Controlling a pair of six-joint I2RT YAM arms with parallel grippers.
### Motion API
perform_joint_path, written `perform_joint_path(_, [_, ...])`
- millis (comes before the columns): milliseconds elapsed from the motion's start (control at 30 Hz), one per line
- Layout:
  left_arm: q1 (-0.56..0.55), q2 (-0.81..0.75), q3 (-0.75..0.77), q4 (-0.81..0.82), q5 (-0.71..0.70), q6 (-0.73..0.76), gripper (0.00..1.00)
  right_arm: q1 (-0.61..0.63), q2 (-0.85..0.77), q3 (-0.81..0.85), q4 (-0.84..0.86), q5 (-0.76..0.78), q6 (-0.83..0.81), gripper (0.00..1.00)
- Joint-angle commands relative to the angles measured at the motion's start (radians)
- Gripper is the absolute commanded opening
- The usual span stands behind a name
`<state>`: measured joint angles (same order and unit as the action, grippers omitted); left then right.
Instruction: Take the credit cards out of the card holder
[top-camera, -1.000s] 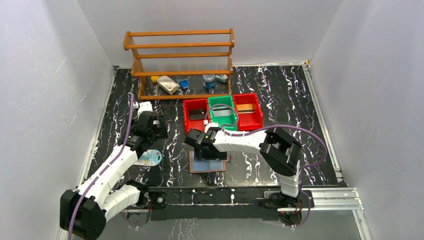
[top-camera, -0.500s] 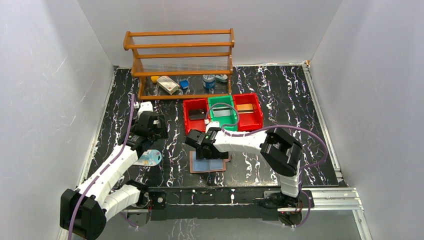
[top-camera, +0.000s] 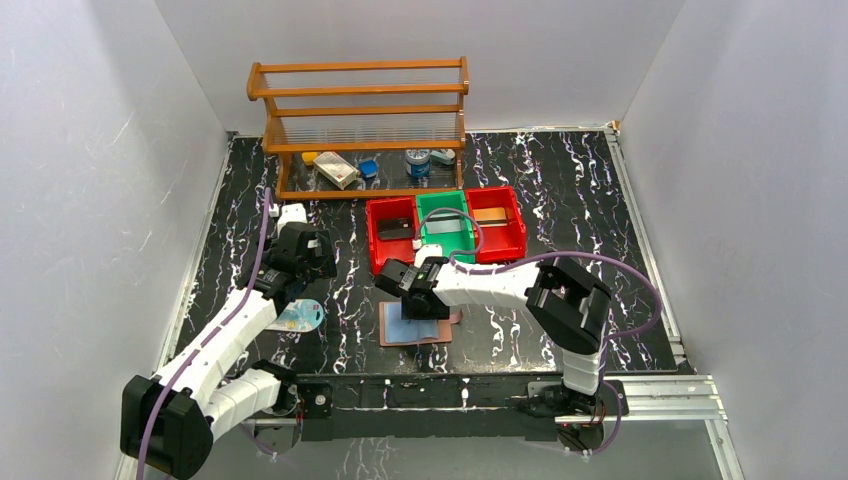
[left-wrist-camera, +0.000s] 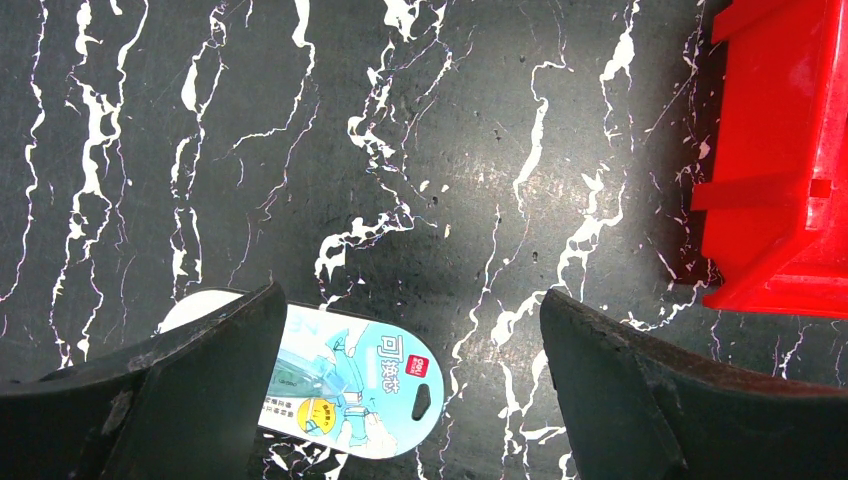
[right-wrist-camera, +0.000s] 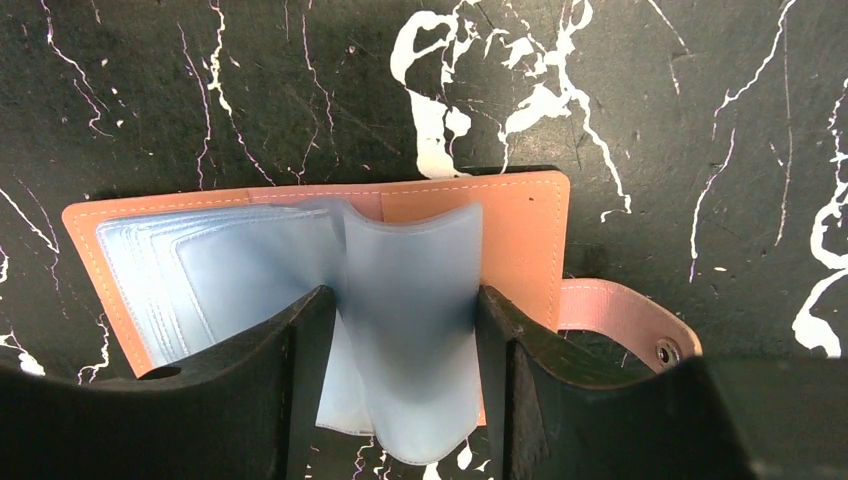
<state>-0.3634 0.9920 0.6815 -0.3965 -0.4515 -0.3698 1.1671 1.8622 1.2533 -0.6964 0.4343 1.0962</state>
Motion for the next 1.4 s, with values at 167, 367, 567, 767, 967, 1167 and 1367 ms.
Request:
perform_joint_path(167, [0.004,-0.003,0.007,0.0,0.002,0.006,0.98,0.003,-0.039,0.044,-0.052,0.035,-0.026,0.75])
perform_joint_path(367, [0.004,0.01,0.01,0.002,0.009,0.008,0.98,0.003,-0.075,0.113,-0.073,0.05,-0.075,0.88])
perform_joint_path(567, [0.004,0.006,0.01,0.001,0.008,0.007,0.98,0.002,-0.114,0.126,-0.056,0.055,-0.093,0.91])
perform_joint_path(767, [0.004,0.032,0.033,0.012,0.115,0.028,0.98,0.003,-0.164,0.173,-0.074,0.177,-0.165,0.95])
perform_joint_path(967, [0.004,0.079,0.193,-0.084,0.125,-0.038,0.98,-0.019,-0.232,0.25,-0.119,0.449,-0.325,0.98])
perform_joint_path(1167, [0.004,0.074,0.347,-0.132,0.104,-0.069,0.98,-0.139,-0.387,0.163,0.081,0.495,-0.567,0.98])
perform_joint_path(1367, [0.004,0.082,0.469,-0.212,-0.009,-0.095,0.98,-0.424,-0.569,0.031,0.224,0.254,-0.651,0.98])
